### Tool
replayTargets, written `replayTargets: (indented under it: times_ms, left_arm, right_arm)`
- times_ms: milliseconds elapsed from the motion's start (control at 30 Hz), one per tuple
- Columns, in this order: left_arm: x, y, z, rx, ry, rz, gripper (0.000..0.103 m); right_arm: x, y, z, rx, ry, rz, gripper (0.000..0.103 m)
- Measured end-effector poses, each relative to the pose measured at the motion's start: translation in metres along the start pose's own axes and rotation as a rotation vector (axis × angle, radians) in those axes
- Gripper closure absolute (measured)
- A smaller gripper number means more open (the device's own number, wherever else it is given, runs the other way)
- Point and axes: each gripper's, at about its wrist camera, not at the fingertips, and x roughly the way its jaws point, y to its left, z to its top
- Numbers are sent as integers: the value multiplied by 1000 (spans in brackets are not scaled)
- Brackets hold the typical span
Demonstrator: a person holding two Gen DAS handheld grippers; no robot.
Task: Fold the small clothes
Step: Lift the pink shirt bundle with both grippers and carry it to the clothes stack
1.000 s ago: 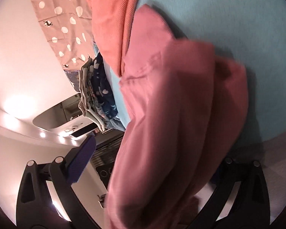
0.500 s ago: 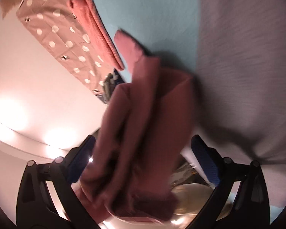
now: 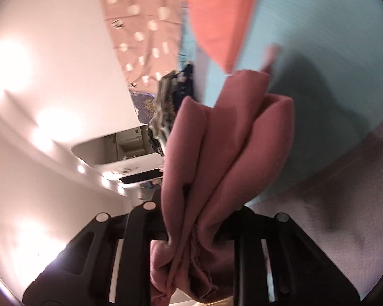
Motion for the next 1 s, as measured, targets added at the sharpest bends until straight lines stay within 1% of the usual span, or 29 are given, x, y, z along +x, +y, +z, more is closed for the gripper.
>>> replayTargets:
  times_ms: [67, 133, 200, 267, 300, 367, 400, 467, 500, 533, 600, 633, 667, 700, 733, 767, 800, 833, 867, 900, 933, 967, 1000]
  left_arm:
    - [-4, -21, 5, 42, 8, -2, 88]
    - [-12, -49, 19, 98, 15, 16, 88]
    - [-21, -79, 40, 166, 15, 37, 88]
    - [-34, -104, 65, 209, 4, 35, 88]
    - [-46, -120, 84, 231, -13, 36, 88]
    - [-76, -150, 121, 300, -71, 63, 88]
    - [-88, -161, 136, 319, -96, 69, 87]
    - [-118, -176, 170, 349, -137, 89, 82]
    - [-138, -179, 190, 351, -175, 117, 77]
    - [-153, -178, 203, 344, -211, 143, 74]
    - [-193, -158, 231, 319, -309, 213, 71]
    - [-206, -145, 238, 298, -341, 237, 71]
    - [-220, -124, 246, 261, -366, 253, 71]
    - [-235, -89, 254, 195, -386, 252, 71]
    - [-248, -52, 257, 119, -402, 241, 71]
    - [-259, -16, 259, 37, -416, 229, 71]
    - [-271, 28, 258, -65, -432, 223, 77]
    - [-279, 64, 254, -148, -442, 189, 88]
    - [-285, 88, 251, -193, -441, 129, 90]
    - [-292, 97, 247, -195, -454, 43, 89]
    - [-296, 92, 245, -171, -472, 20, 90]
    - [-298, 81, 243, -133, -500, 37, 86]
    - [-298, 75, 243, -116, -509, 48, 79]
  right_arm:
    - [4, 35, -4, -66, 6, -11, 82]
    - [13, 72, -1, -118, 13, -37, 82]
    - [28, 121, 8, -195, 20, -69, 82]
    - [43, 163, 14, -249, 22, -87, 82]
    - [60, 197, 23, -293, 27, -103, 82]
    - [79, 242, 26, -363, 31, -128, 82]
    - [104, 277, 37, -414, 38, -143, 82]
    - [135, 312, 52, -473, 54, -150, 82]
    - [165, 333, 68, -502, 68, -157, 81]
    - [182, 340, 78, -508, 76, -161, 79]
    - [226, 342, 104, -486, 89, -164, 75]
    - [256, 331, 122, -463, 105, -175, 72]
    - [280, 317, 133, -439, 123, -185, 70]
    - [308, 299, 147, -406, 149, -197, 70]
    - [337, 269, 159, -358, 187, -212, 70]
    - [366, 233, 170, -301, 224, -246, 70]
    - [386, 209, 179, -257, 247, -281, 70]
    - [406, 171, 187, -187, 284, -313, 70]
    - [415, 144, 191, -123, 306, -296, 70]
    - [421, 123, 194, -62, 323, -243, 67]
    - [422, 109, 197, -19, 333, -144, 65]
    - [419, 110, 198, -47, 334, -89, 64]
    - [412, 118, 197, -113, 320, -70, 55]
